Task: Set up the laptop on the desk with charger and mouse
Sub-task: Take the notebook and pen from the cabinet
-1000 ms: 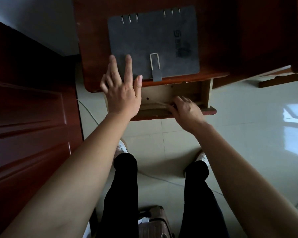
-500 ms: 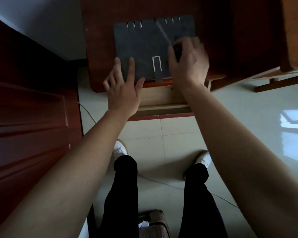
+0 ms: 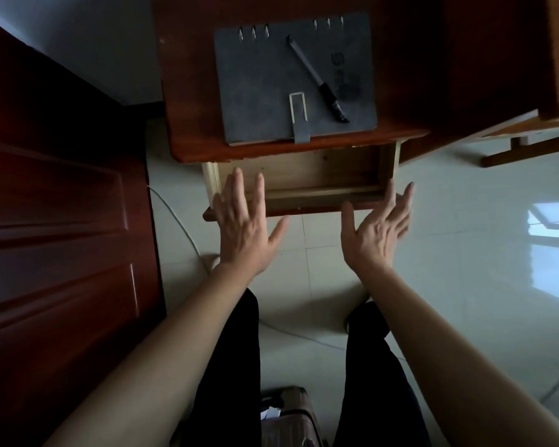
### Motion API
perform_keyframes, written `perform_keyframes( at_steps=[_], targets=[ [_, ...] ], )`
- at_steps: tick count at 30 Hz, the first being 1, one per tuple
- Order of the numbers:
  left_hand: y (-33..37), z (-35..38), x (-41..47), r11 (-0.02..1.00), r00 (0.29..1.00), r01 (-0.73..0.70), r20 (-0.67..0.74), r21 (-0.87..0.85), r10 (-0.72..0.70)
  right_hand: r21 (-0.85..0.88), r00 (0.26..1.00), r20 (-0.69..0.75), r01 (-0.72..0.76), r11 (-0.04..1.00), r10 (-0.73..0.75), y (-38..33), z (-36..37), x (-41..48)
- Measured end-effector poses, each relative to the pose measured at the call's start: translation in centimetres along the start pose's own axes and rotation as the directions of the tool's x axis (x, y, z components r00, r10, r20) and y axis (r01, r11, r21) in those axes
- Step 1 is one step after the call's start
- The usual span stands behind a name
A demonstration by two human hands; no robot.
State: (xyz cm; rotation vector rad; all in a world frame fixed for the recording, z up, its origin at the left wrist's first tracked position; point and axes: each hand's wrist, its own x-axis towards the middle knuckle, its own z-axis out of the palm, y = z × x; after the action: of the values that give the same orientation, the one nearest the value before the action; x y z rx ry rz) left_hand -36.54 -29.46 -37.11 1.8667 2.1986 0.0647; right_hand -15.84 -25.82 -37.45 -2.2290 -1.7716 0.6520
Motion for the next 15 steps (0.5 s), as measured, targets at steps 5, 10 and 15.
perform_keyframes(
  at_steps=[5, 10, 15],
  targets=[
    [-0.6, 1.8, -0.4, 0.982, 0.995, -0.100, 0.001, 0.160, 0.101, -0.184, 0.956, 0.127, 0.283, 0.941, -0.263, 2.7, 0.9, -0.2],
    [-1.9, 0.4, 2.1, 0.979, 0.997, -0.043, -0.061, 0.202, 0.056, -0.290, 0.895, 0.081, 0.443, 0.848, -0.439, 2.0, -0.1, 3.0],
    [-1.8, -1.0, 2.4, 0.965, 0.984, -0.124, -0.093, 0.231, 0.149, -0.316, 0.834, 0.039, 0.532, 0.785, -0.550, -0.1, -2.4, 6.1]
  ],
)
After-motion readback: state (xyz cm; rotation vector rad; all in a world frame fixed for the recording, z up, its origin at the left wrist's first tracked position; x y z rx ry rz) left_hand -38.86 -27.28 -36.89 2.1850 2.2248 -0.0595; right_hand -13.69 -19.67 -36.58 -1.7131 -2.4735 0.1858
